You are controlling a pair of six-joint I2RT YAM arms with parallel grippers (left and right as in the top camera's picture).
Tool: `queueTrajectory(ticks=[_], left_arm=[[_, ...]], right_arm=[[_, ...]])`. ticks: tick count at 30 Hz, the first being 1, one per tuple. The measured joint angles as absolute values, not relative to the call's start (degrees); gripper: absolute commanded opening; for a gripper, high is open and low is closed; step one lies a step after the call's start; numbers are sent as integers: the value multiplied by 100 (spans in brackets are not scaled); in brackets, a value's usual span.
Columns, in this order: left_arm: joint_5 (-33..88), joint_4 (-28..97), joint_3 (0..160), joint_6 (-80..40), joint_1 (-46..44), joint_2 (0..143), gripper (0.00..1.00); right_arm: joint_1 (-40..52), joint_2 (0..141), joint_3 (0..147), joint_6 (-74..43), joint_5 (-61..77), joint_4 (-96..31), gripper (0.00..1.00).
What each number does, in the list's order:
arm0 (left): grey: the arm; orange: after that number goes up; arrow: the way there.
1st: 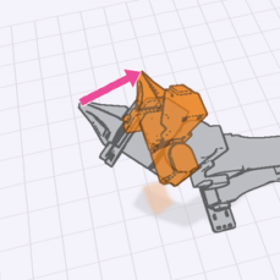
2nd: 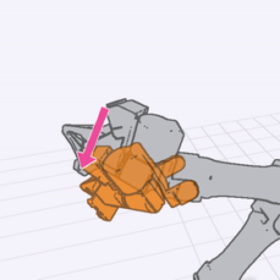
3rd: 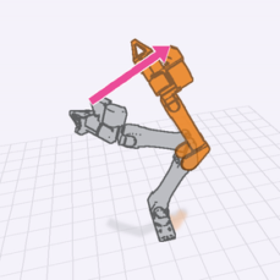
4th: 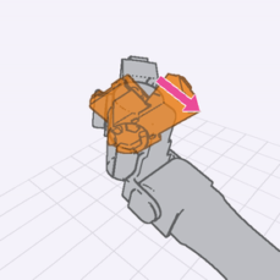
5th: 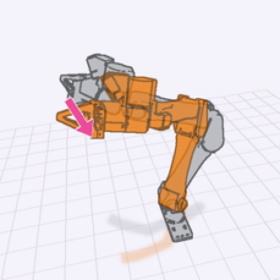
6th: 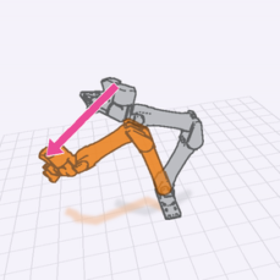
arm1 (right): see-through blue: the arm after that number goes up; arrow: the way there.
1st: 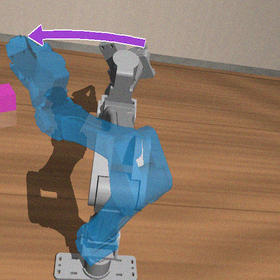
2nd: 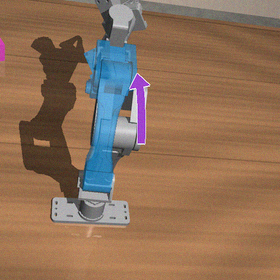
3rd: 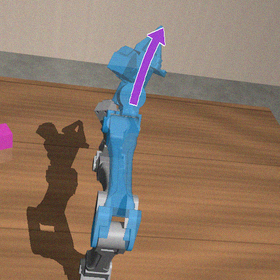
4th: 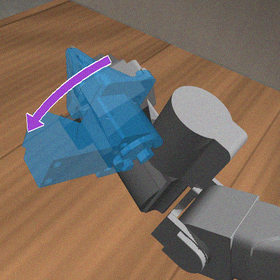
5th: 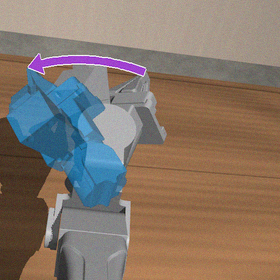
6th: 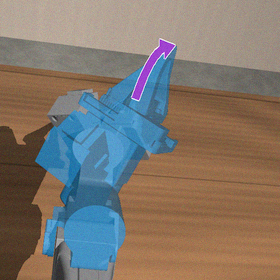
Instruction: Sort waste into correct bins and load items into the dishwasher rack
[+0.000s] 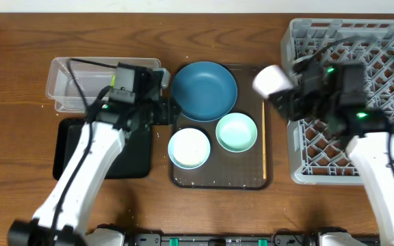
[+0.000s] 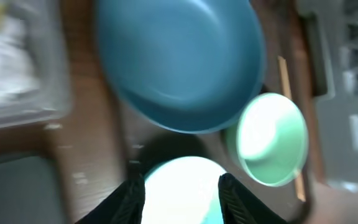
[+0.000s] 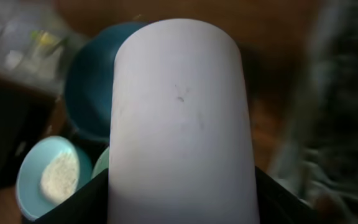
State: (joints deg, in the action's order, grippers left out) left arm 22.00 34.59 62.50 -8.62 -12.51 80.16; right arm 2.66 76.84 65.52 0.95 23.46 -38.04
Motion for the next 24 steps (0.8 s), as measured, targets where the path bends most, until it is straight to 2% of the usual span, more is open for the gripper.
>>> queueTrajectory(ticks=[6, 16, 24], left_arm=[[1594, 3570, 6250, -829, -1253, 7865, 44], [1393, 3581, 6250, -764, -1253, 7865, 46], [1350, 3577, 6250, -764, -1253, 7865, 46]], right_arm=[[-659, 7664, 7166, -108, 1940, -4626, 2], [-2394, 7732, 8114, -456, 1599, -5994, 2], [-3181, 8831, 9472, -508, 690, -6958, 1]])
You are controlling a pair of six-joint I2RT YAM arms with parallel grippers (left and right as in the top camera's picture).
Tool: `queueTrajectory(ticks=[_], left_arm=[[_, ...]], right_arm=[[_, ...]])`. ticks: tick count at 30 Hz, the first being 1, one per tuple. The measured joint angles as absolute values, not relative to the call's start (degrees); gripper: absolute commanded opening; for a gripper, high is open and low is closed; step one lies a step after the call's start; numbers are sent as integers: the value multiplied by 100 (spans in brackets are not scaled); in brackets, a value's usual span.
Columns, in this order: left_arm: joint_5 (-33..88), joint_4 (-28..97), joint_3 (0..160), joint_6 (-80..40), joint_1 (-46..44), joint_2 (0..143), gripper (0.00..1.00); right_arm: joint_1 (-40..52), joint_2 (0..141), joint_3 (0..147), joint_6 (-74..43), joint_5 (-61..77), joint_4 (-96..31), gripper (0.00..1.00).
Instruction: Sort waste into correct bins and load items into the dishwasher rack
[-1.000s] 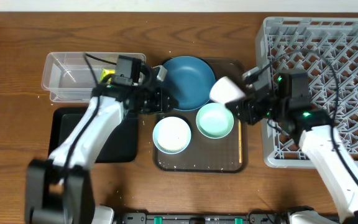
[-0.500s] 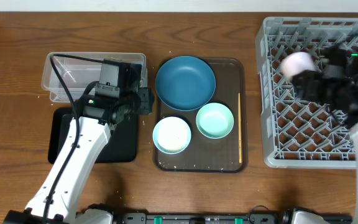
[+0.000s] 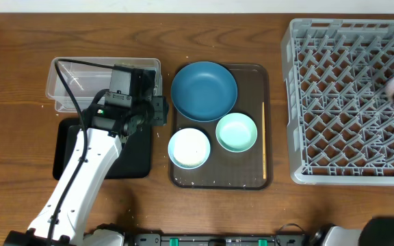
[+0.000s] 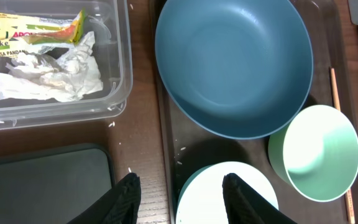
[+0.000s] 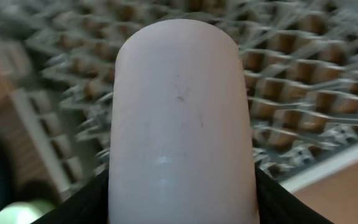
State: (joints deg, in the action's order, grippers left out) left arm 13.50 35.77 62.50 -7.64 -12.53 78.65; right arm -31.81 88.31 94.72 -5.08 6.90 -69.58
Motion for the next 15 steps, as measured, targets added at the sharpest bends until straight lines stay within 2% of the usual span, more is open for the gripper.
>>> queueTrajectory(ticks=[4, 6, 15], left_arm=[[1350, 3577, 6250, -762, -1253, 7865, 46], [1347, 3577, 6250, -762, -1253, 7865, 46], [1345, 3575, 6250, -764, -1253, 7865, 47]], right_arm=[[-3496, 9476, 9968, -526, 237, -7190, 3], [-3651, 9712, 10086, -526, 102, -7249, 8], [-4163, 10506, 10132, -528, -134, -7666, 8]])
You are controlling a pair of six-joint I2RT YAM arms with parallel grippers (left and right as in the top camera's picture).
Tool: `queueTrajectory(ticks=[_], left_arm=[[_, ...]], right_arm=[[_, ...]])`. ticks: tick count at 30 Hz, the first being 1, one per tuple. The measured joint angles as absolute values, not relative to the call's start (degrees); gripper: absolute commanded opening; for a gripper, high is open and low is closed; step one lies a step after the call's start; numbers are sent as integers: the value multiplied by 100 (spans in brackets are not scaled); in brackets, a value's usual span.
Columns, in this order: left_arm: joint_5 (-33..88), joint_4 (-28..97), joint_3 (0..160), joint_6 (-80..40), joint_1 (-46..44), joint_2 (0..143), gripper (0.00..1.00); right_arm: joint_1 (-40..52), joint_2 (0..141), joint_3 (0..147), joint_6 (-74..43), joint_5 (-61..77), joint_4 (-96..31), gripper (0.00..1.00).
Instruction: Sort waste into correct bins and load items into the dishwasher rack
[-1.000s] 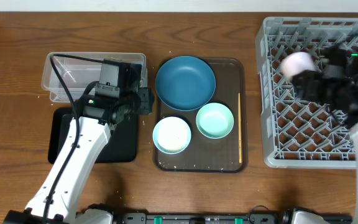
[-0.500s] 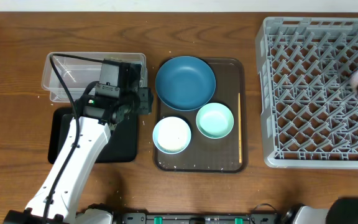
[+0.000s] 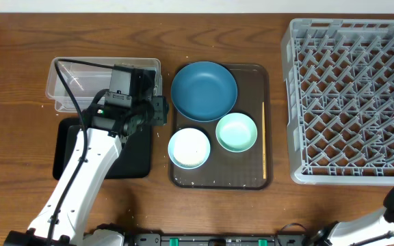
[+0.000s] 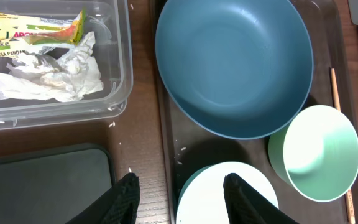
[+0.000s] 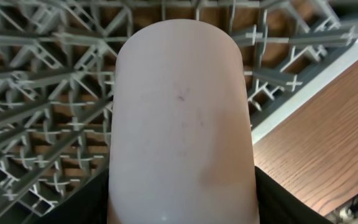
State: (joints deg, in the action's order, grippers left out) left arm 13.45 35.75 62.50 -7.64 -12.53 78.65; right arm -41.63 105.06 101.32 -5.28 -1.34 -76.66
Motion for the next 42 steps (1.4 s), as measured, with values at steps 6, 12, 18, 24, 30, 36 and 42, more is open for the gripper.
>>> queueTrajectory(ticks=[6, 12, 18, 24, 30, 36, 42], left_arm=[[1332, 3577, 6250, -764, -1253, 7865, 47], [1332, 3579, 6250, -764, -1253, 7865, 47], [1332, 3577, 6250, -764, -1253, 7865, 48], [1332, 3577, 6250, -744, -1253, 7865, 51], [1332, 3577, 6250, -744, -1253, 7865, 52], [1332, 3577, 6250, -744, -1253, 7865, 53], [1332, 3577, 6250, -744, -1253, 7865, 53]], right_arm=[[-4298, 10814, 10132, -528, -154, -7703, 14], [-4329, 11135, 10132, -528, -154, -7754, 57], [-4329, 11389, 10132, -552, -113, -7749, 80], [-4331, 11397, 10132, -552, 75, -7697, 81], [-4331, 11393, 10213, -548, 578, -7710, 81], [-4163, 11017, 10440, -228, 1680, -7441, 82], [-3326, 10250, 10571, 408, 2932, -7037, 83]])
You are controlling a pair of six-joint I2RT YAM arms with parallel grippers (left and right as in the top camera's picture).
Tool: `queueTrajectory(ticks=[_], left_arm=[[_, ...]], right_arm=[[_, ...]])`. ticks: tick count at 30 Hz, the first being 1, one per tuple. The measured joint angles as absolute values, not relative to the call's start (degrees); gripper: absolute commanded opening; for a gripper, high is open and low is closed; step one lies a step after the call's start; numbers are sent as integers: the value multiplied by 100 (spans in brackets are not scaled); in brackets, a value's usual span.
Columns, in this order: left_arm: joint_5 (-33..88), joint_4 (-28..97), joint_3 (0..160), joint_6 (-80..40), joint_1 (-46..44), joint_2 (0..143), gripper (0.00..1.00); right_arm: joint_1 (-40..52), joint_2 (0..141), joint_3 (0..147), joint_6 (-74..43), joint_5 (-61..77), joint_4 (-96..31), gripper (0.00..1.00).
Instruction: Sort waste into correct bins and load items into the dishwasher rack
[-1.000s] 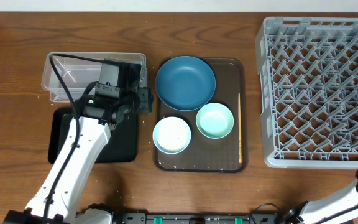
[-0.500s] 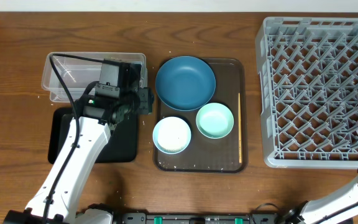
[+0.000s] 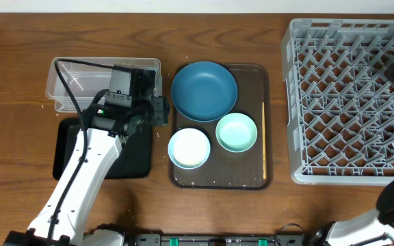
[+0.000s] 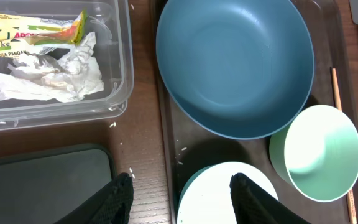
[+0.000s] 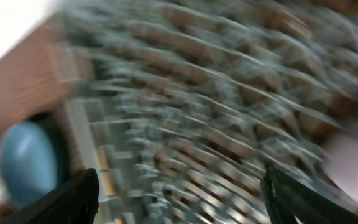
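A white cup lies in the grey dishwasher rack (image 3: 334, 41) at its right edge; it also shows as a pale blur (image 5: 352, 163). My right gripper (image 5: 180, 180) is open and empty over the rack, in a blurred view. My left gripper (image 4: 182, 182) is open and empty, hovering over the left rim of the brown tray (image 3: 266, 179). On the tray are a blue bowl (image 4: 235, 62), a mint cup (image 4: 316, 152), a pale bowl (image 4: 227, 198) and a chopstick (image 4: 340, 124).
A clear bin (image 4: 120, 68) holding crumpled paper and a yellow wrapper sits left of the tray. A black bin (image 4: 42, 186) lies in front of it. Rice grains dot the wood and the tray.
My right gripper was shut on the white cup over the rack's right edge; now it is open and the cup lies in the rack. The left arm has barely changed.
My right gripper first held the white cup near the rack's left edge, by the tray. Then it held the cup over the rack's right side, then at its far right edge. Now the cup rests there, released. My left gripper stayed open by the tray.
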State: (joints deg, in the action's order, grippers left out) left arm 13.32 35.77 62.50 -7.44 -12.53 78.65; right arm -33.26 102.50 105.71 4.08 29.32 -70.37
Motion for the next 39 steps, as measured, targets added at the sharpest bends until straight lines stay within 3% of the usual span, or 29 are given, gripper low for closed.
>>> queueTrajectory(ticks=[5, 13, 21, 27, 32, 39], left_arm=[[1334, 3579, 6250, -744, -1253, 7865, 54], [1332, 3581, 6250, -744, -1253, 7865, 54], [1332, 3581, 6250, -746, -1253, 7872, 55], [1332, 3581, 6250, -744, -1253, 7985, 55], [1332, 3581, 6250, -744, -1253, 8042, 55], [1332, 3581, 6250, -746, -1253, 8042, 55]], right_arm=[[-2141, 10092, 10602, 805, 3306, -6984, 83], [-274, 10420, 10370, 980, 2751, -6969, 82], [910, 11115, 9865, 976, 2290, -6794, 78], [1358, 11631, 9424, 760, 1907, -6692, 57], [1503, 11902, 9212, 602, 1688, -6676, 50], [1514, 11913, 8906, 478, 1549, -6425, 31]])
